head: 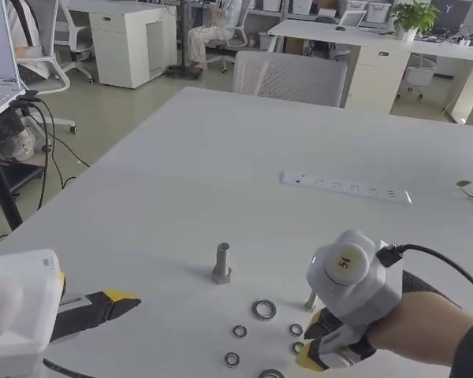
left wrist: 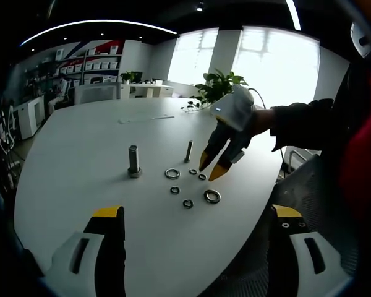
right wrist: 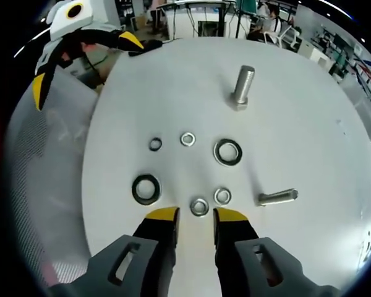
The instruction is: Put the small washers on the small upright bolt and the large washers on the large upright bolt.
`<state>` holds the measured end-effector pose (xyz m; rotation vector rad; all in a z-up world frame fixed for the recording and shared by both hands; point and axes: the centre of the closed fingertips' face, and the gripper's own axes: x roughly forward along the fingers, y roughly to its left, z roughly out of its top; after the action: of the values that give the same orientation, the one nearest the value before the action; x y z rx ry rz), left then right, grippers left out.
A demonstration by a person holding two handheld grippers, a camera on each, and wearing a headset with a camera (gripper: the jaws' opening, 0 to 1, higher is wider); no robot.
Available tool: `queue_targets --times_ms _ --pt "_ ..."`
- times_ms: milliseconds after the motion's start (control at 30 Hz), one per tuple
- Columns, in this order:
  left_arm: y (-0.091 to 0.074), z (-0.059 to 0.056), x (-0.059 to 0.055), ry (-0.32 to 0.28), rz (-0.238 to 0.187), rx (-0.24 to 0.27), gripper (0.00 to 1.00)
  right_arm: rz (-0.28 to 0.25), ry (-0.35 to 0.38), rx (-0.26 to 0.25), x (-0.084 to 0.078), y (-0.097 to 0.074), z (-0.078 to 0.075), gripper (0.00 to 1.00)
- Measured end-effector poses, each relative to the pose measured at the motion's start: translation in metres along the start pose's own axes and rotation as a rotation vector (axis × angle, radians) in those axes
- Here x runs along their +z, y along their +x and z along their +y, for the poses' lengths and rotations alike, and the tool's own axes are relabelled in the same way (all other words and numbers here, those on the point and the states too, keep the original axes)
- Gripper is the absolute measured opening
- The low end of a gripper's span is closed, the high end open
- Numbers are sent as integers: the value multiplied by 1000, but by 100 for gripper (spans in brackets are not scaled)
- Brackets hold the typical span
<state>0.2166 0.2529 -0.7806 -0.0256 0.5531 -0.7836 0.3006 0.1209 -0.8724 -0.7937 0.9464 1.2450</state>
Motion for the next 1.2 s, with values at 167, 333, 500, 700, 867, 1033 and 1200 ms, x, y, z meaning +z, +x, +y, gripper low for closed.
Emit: queue_targets --times_ms 167,333,500,700,867,1033,1200 --pt "0 0 0 3 1 3 97 11 -14 3 0 2 1 22" --pt "0 -2 -2 15 13 1 97 32 -33 -4 -2 2 0 22" --pt "0 -1 -2 15 16 2 97 37 -41 -5 -1 2 0 20" --pt "-1 1 -3 22 28 9 97 49 -64 -11 -1 3 -1 19" --pt "0 2 -2 31 36 11 97 55 -68 -9 -1 3 0 17" --pt "4 -1 2 42 34 5 96 57 -74 -10 -1 3 -2 15" --pt "6 -2 0 47 45 -1 96 58 -82 -9 -2 3 -3 15"
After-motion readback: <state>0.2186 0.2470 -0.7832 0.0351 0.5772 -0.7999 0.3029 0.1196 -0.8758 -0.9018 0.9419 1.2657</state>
